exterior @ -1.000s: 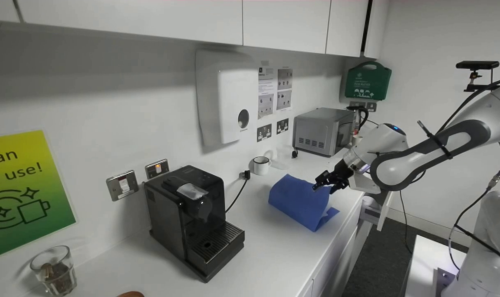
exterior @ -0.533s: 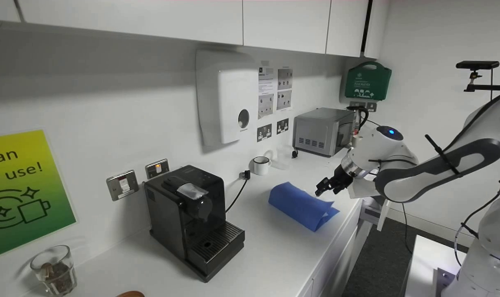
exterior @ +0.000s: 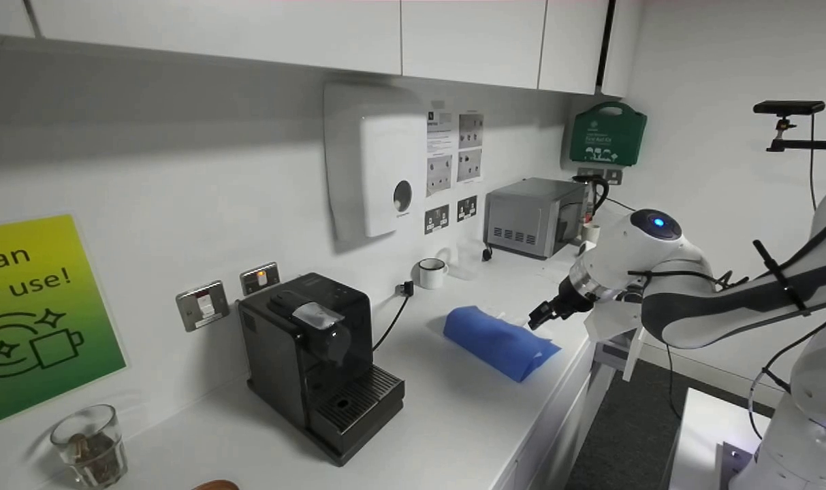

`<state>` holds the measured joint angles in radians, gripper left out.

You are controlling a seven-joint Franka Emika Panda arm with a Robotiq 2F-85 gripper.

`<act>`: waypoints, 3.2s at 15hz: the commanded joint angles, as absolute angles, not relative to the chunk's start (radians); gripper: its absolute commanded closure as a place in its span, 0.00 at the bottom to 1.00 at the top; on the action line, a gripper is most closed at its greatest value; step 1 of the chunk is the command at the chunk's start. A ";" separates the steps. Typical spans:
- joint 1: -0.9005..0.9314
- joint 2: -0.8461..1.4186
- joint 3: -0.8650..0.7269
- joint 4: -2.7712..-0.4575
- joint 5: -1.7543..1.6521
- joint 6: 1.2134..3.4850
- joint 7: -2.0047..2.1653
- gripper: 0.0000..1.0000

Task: Unfold the blue placemat, place the white napkins on the mat then fold the mat in half

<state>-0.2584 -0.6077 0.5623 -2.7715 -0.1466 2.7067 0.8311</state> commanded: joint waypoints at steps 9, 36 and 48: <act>-0.203 -0.730 0.605 -2.775 -0.190 2.650 0.936 0.00; -0.188 -0.702 0.593 -2.771 -0.195 2.648 0.927 0.00; -0.188 -0.702 0.593 -2.771 -0.195 2.648 0.927 0.00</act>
<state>-0.1988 -0.7061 0.6064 -2.7719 -0.1779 2.6512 0.9165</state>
